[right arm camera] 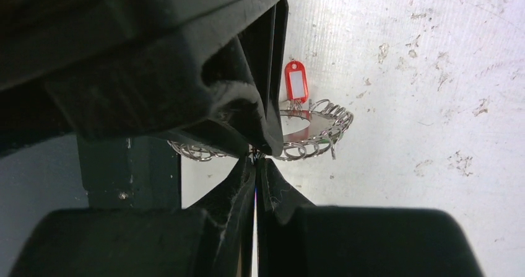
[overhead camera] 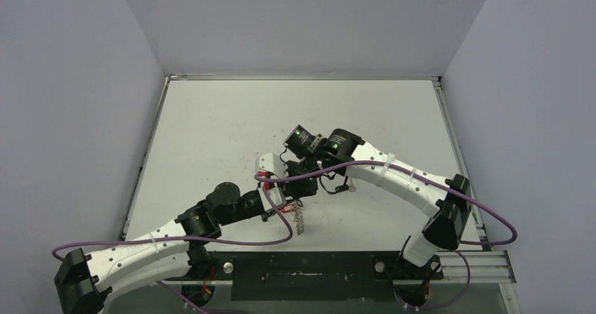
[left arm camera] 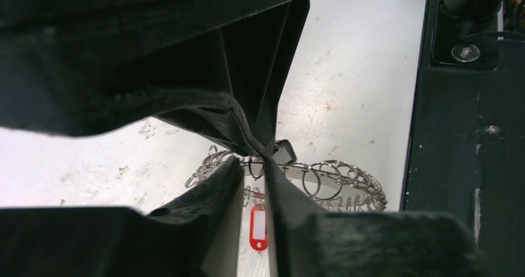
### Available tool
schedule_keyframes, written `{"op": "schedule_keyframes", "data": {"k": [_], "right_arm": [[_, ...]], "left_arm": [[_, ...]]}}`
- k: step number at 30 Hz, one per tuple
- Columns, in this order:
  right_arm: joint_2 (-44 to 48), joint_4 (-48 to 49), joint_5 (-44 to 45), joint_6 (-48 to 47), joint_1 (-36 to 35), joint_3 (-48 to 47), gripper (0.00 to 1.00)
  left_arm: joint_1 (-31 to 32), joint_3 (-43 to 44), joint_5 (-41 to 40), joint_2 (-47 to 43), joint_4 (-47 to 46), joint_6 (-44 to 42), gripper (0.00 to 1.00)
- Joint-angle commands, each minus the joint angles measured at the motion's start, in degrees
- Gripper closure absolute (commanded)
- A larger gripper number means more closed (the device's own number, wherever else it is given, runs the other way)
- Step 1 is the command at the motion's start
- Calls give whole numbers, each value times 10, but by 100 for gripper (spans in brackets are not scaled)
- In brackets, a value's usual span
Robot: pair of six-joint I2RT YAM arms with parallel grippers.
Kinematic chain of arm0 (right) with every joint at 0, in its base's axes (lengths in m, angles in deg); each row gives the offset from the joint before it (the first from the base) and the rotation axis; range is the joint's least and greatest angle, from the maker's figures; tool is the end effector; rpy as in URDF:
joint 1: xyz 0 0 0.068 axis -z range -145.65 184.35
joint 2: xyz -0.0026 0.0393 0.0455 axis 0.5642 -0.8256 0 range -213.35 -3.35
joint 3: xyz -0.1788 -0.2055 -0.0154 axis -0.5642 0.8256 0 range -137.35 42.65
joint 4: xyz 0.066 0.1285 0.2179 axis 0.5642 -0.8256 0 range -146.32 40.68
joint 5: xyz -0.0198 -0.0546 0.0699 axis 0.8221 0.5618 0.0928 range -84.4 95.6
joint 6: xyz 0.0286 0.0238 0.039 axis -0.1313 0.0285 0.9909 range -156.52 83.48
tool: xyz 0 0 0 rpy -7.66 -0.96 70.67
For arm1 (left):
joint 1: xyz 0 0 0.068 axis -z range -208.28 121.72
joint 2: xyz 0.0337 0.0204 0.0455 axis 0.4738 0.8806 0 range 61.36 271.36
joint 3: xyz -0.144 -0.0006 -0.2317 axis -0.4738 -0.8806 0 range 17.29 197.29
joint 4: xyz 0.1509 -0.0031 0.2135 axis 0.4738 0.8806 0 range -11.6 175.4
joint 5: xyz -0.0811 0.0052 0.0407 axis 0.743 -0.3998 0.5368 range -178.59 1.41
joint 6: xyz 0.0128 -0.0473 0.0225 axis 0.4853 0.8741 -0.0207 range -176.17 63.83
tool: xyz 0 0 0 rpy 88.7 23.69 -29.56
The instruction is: Put the keys on the keyring
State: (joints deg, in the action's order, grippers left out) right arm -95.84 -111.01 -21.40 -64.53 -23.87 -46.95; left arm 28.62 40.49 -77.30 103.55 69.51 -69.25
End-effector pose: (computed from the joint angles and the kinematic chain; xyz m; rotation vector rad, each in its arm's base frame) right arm 0.1571 0.2844 0.3294 -1.9733 1.8913 0.7931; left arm 0.0941 -0.1569 0.2486 1.1509 1.3851 -0.7255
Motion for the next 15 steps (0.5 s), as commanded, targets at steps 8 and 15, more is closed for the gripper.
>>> {"op": "schedule_keyframes", "data": {"k": [8, 15], "right_arm": [[11, 40, -6, 7, -5, -15, 100], [10, 46, -1, 11, -5, -13, 100]], "left_arm": [[1, 16, 19, 1, -18, -21, 87], [1, 13, 34, 4, -32, -36, 100]]}}
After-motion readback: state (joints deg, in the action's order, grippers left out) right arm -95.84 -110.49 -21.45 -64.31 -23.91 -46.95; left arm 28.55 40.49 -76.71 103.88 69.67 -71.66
